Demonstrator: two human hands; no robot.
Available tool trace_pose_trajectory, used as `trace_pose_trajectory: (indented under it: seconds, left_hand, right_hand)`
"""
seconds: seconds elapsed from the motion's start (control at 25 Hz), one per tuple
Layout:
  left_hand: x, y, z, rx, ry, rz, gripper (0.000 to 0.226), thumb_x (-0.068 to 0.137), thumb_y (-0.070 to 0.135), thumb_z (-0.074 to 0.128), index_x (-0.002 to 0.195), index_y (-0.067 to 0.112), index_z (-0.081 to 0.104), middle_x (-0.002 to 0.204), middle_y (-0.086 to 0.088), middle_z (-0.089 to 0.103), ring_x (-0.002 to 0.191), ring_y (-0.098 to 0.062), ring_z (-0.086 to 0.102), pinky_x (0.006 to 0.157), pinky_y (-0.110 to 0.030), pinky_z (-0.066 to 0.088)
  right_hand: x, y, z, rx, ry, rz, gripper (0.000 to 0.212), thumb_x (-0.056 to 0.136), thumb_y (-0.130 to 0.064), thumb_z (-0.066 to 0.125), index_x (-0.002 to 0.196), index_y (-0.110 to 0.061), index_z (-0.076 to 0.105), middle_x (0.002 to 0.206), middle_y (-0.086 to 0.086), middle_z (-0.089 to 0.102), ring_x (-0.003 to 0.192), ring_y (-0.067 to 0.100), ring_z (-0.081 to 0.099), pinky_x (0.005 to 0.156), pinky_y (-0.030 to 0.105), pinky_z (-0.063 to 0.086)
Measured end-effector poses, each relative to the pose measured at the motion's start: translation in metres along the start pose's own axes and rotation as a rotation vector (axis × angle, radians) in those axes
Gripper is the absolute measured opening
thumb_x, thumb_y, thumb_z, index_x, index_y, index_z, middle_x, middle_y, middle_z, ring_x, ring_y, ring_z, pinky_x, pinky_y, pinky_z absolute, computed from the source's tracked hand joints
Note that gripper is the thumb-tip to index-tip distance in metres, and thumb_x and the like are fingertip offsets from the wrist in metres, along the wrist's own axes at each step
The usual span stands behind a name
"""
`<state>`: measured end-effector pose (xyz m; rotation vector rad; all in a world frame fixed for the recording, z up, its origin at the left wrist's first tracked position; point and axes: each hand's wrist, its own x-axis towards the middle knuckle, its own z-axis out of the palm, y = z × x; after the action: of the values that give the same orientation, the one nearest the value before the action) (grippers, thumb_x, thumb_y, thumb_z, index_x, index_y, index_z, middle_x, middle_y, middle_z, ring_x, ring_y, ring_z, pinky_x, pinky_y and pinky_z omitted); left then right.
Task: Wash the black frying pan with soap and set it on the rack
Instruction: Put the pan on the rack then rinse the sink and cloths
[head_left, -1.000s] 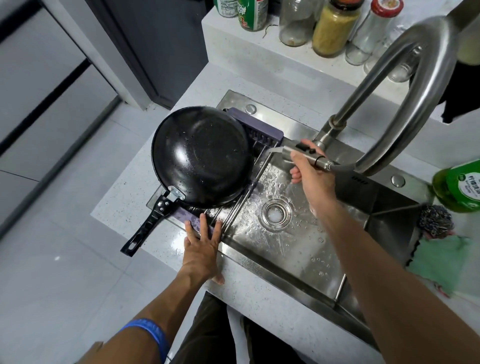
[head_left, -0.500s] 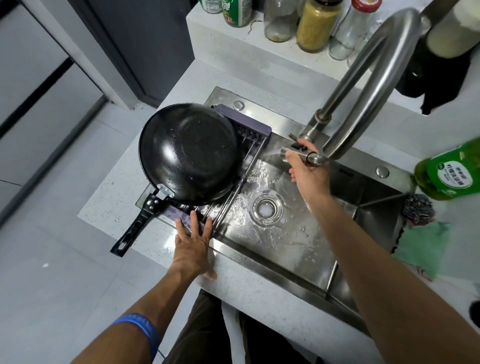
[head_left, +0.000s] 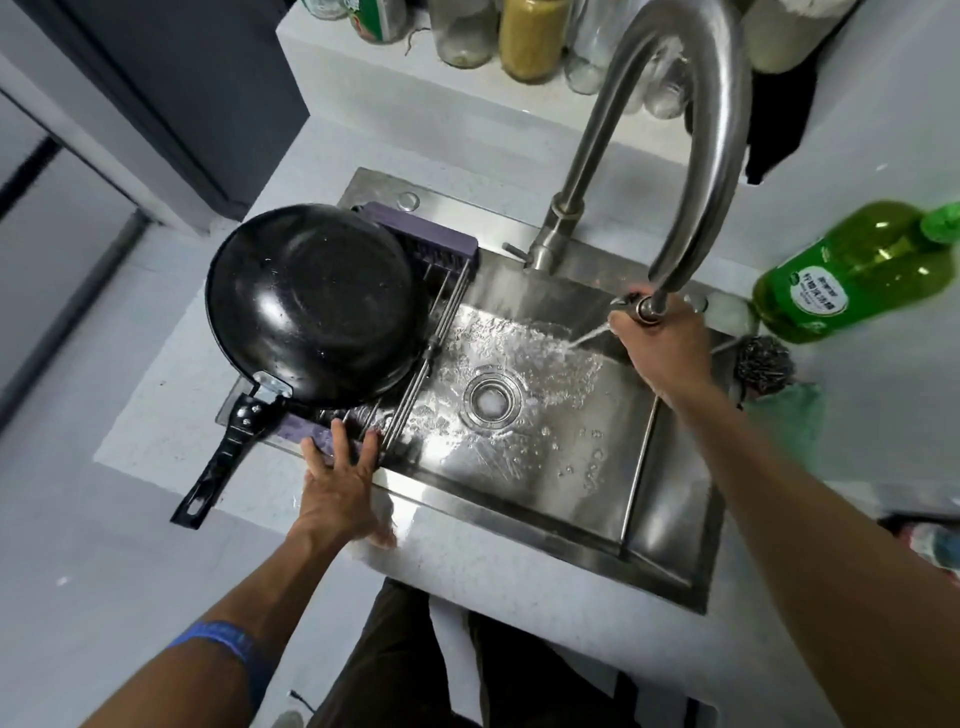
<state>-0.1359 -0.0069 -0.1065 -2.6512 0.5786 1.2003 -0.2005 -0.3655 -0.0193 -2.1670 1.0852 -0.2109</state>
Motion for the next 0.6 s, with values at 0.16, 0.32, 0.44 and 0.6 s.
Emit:
trace_pose_trajectory:
  seconds: [0.16,0.32,0.44,0.6]
  left_hand:
    - [0.001,0.001,0.000,-0.007,-0.010,0.002,0.143,0.060,0.050,0.087,0.148,0.031,-0.024,0.152,-0.009,-0.038,0.138,-0.052,-0.023,0.112,-0.054,0.030]
    - [0.002,0.001,-0.001,0.025,-0.032,-0.005,0.148,0.055,0.056,0.087,0.148,0.029,-0.026,0.152,-0.011,-0.037,0.137,-0.054,-0.022,0.112,-0.054,0.029]
    - [0.002,0.001,0.000,0.004,-0.014,-0.007,0.146,0.057,0.052,0.088,0.148,0.030,-0.024,0.152,-0.009,-0.038,0.137,-0.053,-0.023,0.111,-0.055,0.030]
    - [0.001,0.000,0.002,-0.014,-0.017,-0.014,0.140,0.063,0.046,0.086,0.149,0.032,-0.023,0.151,-0.007,-0.039,0.138,-0.052,-0.023,0.110,-0.054,0.030]
  right_hand:
    - [0.009,0.012,-0.027,-0.221,-0.004,0.010,0.020,0.087,-0.035,0.063,0.092,-0.016,0.066,0.081,0.002,0.061,0.078,0.021,0.056,0.069,0.029,0.040]
    - [0.008,0.013,-0.043,-0.397,-0.065,-0.008,0.017,0.086,-0.037,0.063,0.086,-0.020,0.063,0.084,0.007,0.065,0.081,0.028,0.062,0.068,0.032,0.045]
    - [0.009,0.010,-0.055,-0.545,-0.139,0.006,0.023,0.086,-0.042,0.064,0.087,-0.018,0.062,0.085,0.008,0.065,0.075,0.025,0.054,0.065,0.030,0.037]
    - [0.007,0.005,-0.059,-0.637,-0.244,0.029,0.046,0.085,-0.050,0.066,0.111,-0.012,0.063,0.089,0.007,0.057,0.077,0.024,0.051,0.068,0.031,0.038]
